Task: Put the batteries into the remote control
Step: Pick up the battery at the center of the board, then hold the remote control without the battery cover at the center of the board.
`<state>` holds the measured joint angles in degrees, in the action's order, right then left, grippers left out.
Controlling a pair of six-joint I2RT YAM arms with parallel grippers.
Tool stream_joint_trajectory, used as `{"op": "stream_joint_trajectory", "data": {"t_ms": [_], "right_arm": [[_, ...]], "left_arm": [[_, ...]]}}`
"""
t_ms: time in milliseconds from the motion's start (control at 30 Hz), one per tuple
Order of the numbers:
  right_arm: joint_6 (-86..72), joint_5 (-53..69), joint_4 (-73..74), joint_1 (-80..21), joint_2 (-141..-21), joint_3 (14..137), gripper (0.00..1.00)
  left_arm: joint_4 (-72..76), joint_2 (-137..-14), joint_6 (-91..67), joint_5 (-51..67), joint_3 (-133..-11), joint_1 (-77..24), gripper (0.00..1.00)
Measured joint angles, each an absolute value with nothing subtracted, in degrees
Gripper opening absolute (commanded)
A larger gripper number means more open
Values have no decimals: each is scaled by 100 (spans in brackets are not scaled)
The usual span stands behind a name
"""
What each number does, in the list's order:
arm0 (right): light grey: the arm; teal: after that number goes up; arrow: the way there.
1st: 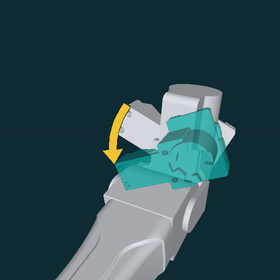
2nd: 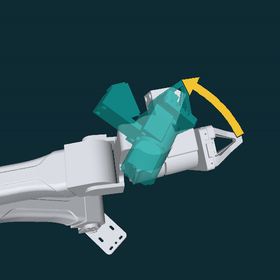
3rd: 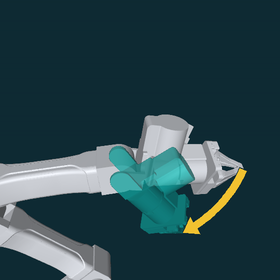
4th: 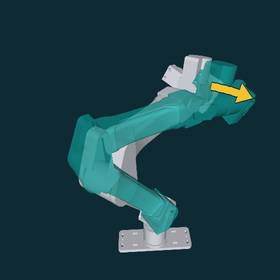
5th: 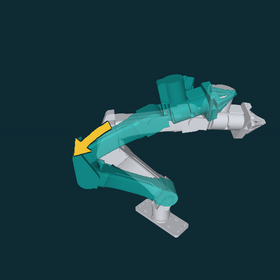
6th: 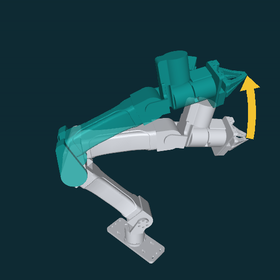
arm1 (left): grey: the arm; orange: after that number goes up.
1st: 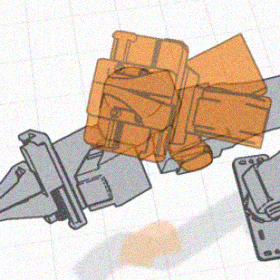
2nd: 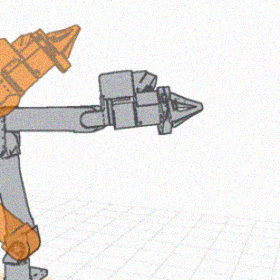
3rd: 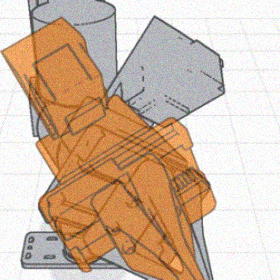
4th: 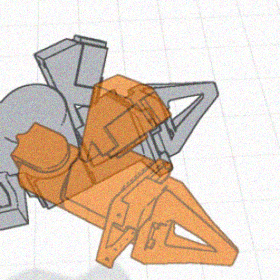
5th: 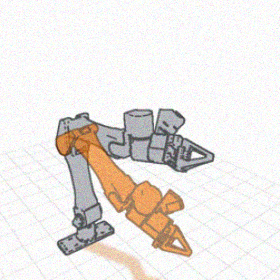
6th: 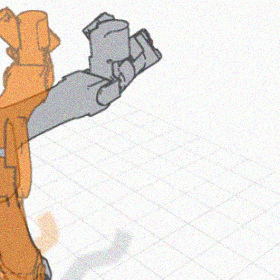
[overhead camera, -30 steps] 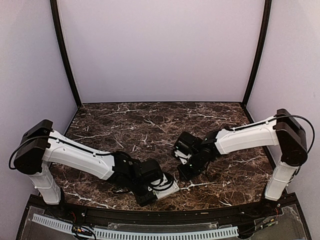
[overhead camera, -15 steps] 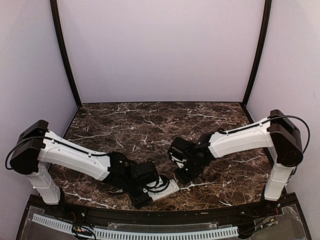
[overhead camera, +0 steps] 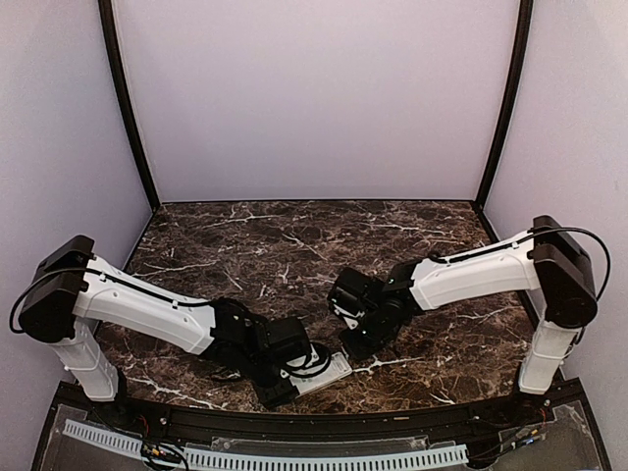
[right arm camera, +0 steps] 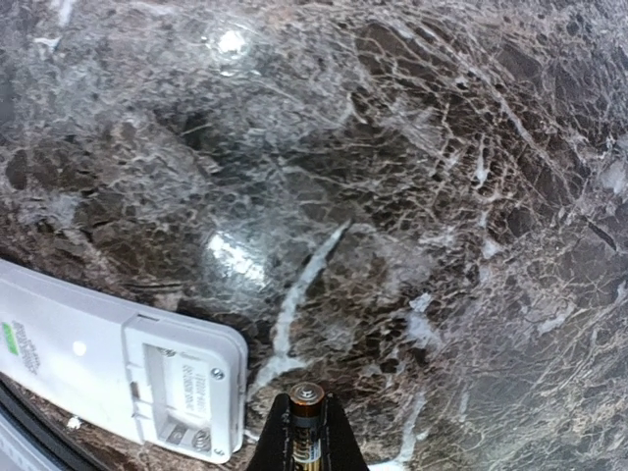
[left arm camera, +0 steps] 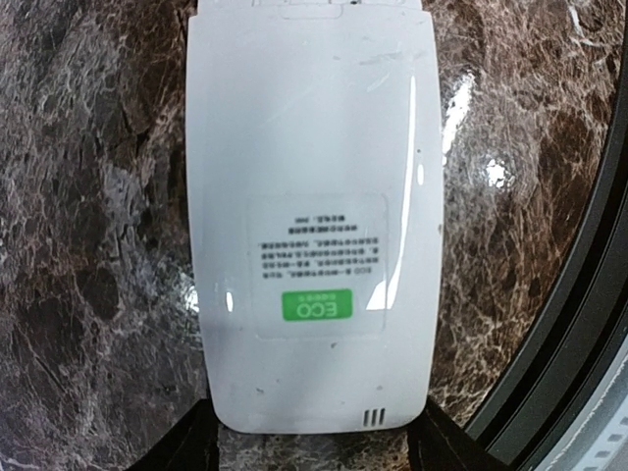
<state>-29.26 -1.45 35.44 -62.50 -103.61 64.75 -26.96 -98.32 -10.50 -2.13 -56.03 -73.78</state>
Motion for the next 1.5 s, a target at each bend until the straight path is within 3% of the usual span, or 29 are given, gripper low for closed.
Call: {"op": "stream_joint_trajectory", "data": {"t_ms": [267, 300, 367, 467, 900, 1267, 1500], "right_arm": [[-2947, 281, 2718, -6029, -9513, 5935, 0], [-2939, 322, 2609, -5983, -9424, 5843, 0], [-2897, 399, 2456, -5933, -9312, 5712, 0], [-2827, 517, 2187, -5870, -9179, 5489, 0], [-2418, 1140, 1190, -5498, -8709, 4692, 0], [-2351, 1247, 902, -5470, -8691, 4580, 0], [-2403, 1247, 888, -5470, -8628, 4574, 0]], "left_arm": [[-2390, -8656, -1531, -642, -4890, -7378, 73], [-2252, -8390, -1627, -703, -4733, -7380, 80], [-1892, -7830, -1850, -854, -4342, -7404, 85], [-1343, -7555, -1979, -1052, -3913, -7546, 86], [534, -8674, -1966, -2392, -3260, -8270, 83], [1813, -8619, -1374, -1833, -2639, -8224, 83], [2606, -8652, -1131, -1234, -2259, -7627, 82]]}}
